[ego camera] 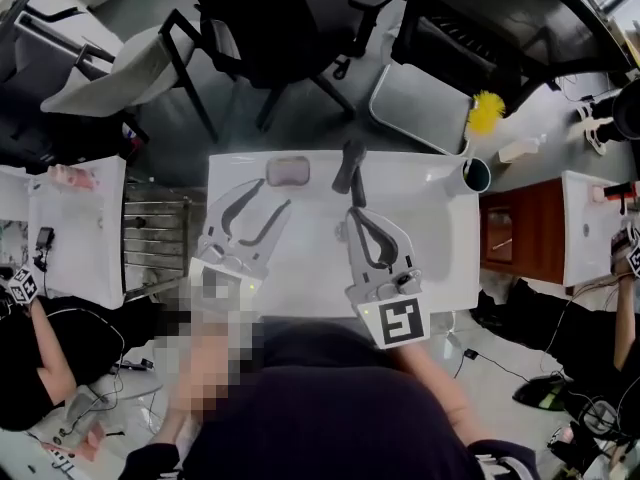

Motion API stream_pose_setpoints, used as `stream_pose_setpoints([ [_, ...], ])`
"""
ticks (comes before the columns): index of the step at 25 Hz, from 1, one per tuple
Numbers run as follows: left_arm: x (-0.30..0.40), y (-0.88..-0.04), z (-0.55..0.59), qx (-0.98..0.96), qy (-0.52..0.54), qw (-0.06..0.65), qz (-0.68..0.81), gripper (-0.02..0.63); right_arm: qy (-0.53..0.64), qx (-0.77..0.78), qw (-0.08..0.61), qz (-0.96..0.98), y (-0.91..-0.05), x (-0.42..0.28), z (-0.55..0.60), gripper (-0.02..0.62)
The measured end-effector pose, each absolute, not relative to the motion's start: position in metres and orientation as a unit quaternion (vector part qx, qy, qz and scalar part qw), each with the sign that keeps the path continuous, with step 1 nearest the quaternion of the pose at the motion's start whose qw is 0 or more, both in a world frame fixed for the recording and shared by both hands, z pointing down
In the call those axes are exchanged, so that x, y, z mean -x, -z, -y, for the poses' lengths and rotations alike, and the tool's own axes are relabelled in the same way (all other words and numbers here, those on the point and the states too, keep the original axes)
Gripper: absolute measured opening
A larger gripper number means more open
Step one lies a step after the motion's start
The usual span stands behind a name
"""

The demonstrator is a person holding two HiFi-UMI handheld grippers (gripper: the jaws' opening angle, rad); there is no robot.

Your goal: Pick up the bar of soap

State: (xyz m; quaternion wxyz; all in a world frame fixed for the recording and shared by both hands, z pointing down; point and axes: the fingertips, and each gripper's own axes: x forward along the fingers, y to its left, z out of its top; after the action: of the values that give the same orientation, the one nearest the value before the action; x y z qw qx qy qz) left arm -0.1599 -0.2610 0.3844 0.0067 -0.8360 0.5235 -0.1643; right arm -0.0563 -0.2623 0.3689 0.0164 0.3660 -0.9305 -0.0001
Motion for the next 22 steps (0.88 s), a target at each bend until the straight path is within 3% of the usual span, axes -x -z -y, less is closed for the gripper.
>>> stream_pose_setpoints([
  [22,0.173,-0.501,0.315,0.86,0.352,0.013,-0.369,0.164,-0.049,-0.401,0.068,0.912,-0.425,0.068,0.268,0.015],
])
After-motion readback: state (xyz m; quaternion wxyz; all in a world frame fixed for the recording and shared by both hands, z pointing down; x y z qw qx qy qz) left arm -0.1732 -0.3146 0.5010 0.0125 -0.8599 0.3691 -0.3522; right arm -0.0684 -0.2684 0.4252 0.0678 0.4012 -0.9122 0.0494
